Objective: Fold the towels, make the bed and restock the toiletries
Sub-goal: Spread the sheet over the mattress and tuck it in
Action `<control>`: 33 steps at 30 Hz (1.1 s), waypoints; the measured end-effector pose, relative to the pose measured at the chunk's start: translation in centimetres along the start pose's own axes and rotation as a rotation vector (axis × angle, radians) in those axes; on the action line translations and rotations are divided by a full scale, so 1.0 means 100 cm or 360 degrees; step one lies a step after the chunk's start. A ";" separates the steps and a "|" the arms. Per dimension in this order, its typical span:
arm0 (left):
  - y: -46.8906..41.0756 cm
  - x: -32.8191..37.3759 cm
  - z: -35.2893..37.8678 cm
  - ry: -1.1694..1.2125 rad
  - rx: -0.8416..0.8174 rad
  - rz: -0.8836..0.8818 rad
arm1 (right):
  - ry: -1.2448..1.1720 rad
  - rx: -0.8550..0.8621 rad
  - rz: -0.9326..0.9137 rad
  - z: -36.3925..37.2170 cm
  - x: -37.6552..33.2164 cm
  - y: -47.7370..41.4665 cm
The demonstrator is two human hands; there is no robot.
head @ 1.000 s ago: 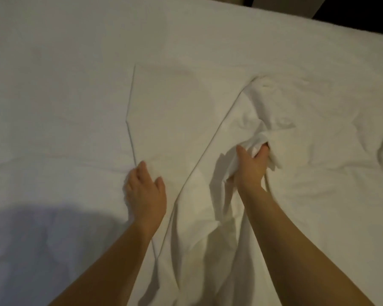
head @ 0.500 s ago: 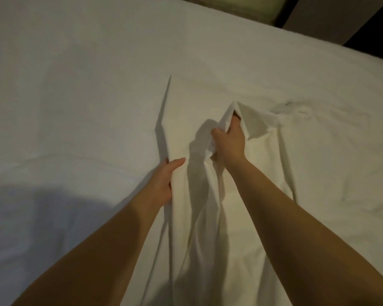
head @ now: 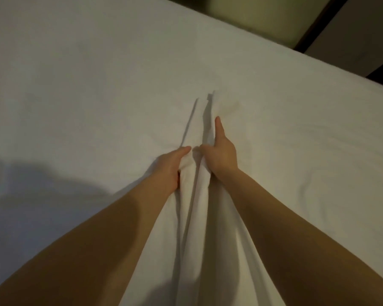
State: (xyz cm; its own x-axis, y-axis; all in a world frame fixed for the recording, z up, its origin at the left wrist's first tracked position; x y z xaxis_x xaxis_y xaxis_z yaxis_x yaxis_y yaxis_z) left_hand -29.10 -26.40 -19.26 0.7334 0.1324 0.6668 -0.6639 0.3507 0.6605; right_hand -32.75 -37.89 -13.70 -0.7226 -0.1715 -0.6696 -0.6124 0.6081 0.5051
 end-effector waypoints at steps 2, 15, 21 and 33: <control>-0.008 -0.006 -0.004 -0.0024 0.0070 0.0033 | 0.0105 0.0015 -0.0006 0.002 -0.003 -0.007; -0.006 -0.004 -0.001 -0.0058 0.0224 0.0224 | 0.0256 0.0106 -0.0100 0.030 -0.003 0.006; 0.021 -0.011 -0.003 0.0153 -0.0098 0.0181 | 0.0136 0.0103 -0.0191 0.030 0.010 0.042; 0.187 -0.091 -0.058 0.0110 -0.0299 -0.0219 | -0.0138 0.0163 0.0359 0.078 0.138 0.308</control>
State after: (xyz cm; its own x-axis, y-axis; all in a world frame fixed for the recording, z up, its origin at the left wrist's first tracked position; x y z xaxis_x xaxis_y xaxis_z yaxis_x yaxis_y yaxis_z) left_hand -47.35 -15.67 -15.00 0.8275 0.1324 0.5456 -0.5230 0.5351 0.6634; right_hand -59.02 -15.48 -11.62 -0.8042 0.0419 -0.5929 -0.4002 0.6994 0.5922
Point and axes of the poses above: each hand's wrist, its own y-axis away from the middle knuckle, its own z-axis out of the palm, x = y × z, the point moved 4 cm from there along -y, towards the middle knuckle, and after that the axes turned 13 degrees about z, right-handed, at the moved point
